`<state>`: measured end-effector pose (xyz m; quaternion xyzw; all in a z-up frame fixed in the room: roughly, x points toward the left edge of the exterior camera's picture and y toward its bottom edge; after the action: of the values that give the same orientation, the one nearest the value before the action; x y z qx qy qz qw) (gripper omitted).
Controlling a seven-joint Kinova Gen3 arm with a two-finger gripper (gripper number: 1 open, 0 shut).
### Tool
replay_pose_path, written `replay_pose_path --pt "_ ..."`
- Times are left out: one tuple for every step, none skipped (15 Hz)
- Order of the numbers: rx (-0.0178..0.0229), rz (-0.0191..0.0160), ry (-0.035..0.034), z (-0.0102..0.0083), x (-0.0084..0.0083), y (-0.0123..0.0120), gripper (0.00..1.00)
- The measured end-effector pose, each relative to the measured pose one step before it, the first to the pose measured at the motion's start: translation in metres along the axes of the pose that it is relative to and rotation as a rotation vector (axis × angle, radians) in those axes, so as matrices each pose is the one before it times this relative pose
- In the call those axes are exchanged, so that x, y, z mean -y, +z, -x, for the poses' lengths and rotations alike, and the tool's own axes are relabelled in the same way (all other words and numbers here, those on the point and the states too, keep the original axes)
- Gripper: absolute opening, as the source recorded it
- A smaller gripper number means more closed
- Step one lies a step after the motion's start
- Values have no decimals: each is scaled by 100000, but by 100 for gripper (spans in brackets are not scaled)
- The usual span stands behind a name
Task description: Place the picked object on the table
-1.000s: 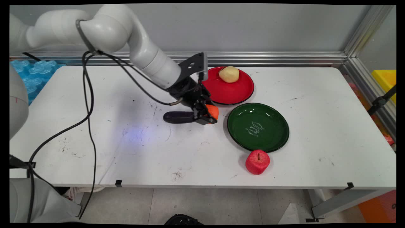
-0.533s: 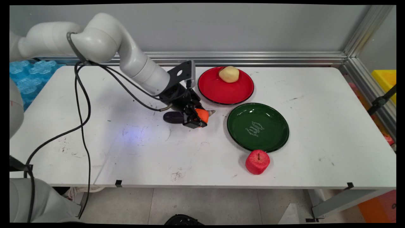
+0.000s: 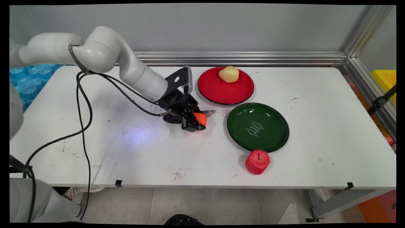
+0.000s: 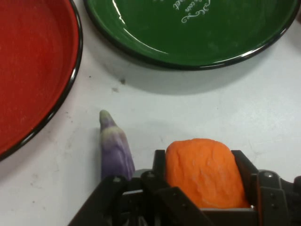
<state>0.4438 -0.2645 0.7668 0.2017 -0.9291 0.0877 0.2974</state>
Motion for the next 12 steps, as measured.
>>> replay_pose_path --pt "-274 115 -568 157 -34 194 0" --pt "-259 171 -666 199 -51 226 0" --pt "-190 92 -626 194 -41 219 0" --pt "-163 -8 -503 156 -19 174 0" --pt "-136 -118 -531 181 2 185 0" --pt "-131 -149 -540 166 12 174 0" --pt "-123 -130 -497 148 15 168 0" --pt "-117 -108 -432 127 3 117 0" --pt "-80 -69 -304 90 3 99 0" --pt "-120 -41 -364 89 7 120 0" --pt "-121 2 -333 85 -2 110 0" --pt "-112 52 -385 90 -7 123 0"
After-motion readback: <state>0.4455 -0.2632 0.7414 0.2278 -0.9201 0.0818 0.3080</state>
